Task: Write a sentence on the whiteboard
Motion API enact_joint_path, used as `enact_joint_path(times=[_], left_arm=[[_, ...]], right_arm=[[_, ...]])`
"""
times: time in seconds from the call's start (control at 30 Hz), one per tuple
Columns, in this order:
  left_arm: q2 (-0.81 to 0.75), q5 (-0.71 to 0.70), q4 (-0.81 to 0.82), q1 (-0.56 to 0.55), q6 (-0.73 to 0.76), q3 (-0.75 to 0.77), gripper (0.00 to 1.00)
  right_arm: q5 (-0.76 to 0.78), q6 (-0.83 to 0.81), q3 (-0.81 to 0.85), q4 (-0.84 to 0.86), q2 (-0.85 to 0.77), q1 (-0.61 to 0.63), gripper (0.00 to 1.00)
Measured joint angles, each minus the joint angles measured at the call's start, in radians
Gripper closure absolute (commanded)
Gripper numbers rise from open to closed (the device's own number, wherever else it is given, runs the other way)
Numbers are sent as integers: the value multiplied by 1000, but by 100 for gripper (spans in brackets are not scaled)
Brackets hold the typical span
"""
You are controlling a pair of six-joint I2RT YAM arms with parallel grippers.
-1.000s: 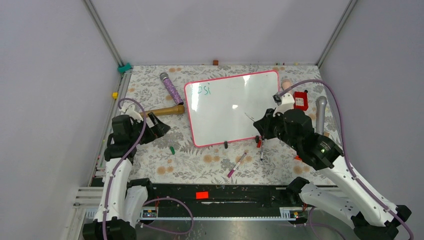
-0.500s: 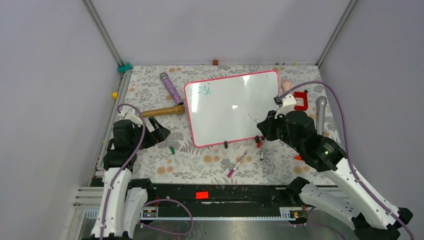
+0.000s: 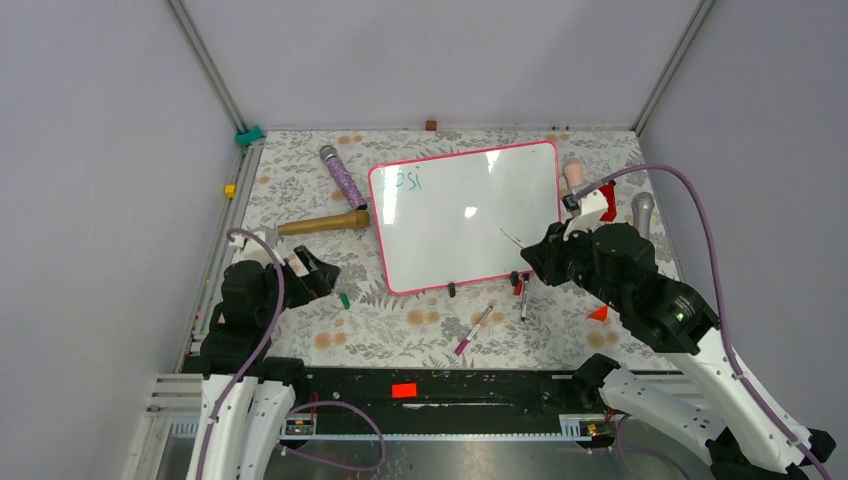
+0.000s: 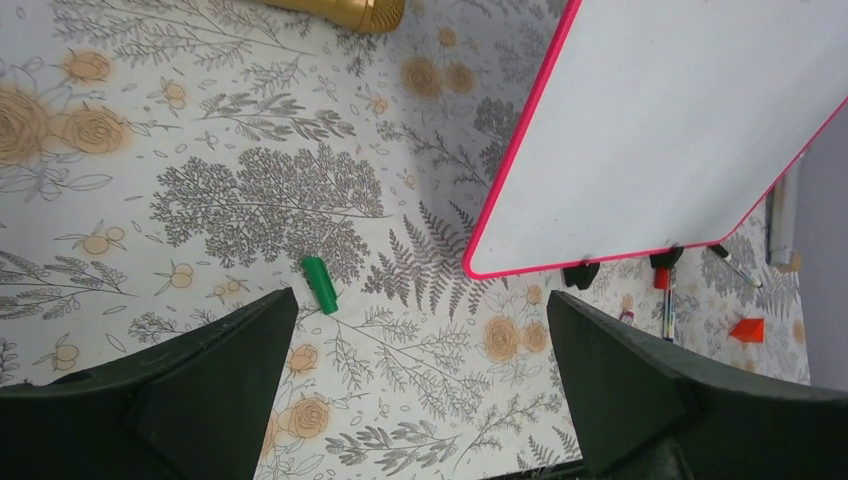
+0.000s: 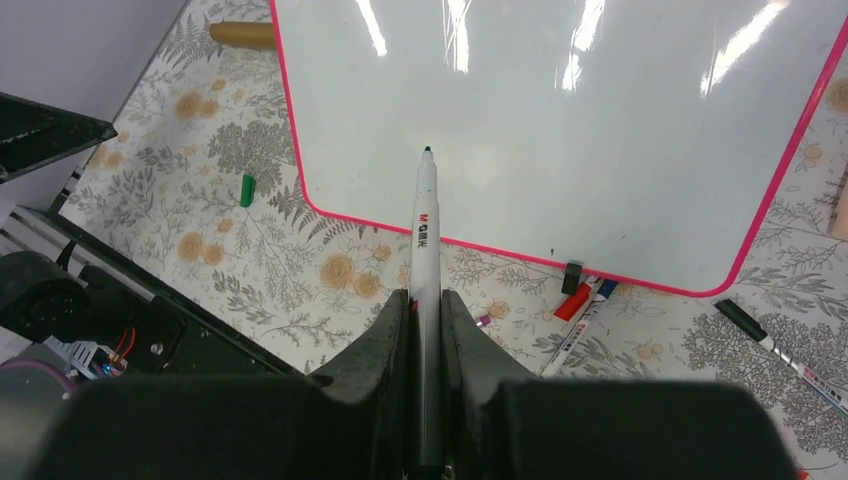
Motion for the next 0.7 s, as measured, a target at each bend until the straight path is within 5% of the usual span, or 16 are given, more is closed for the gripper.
enact_joint_path(times=[0.37, 0.7], left_arm=[[15, -49, -5, -105, -15, 0, 1], [-3, -252, -68, -417, -56, 0, 1]], right_arm=[[-11, -8, -39, -36, -32, 1, 100], [-36, -7, -38, -76, -61, 1, 100]])
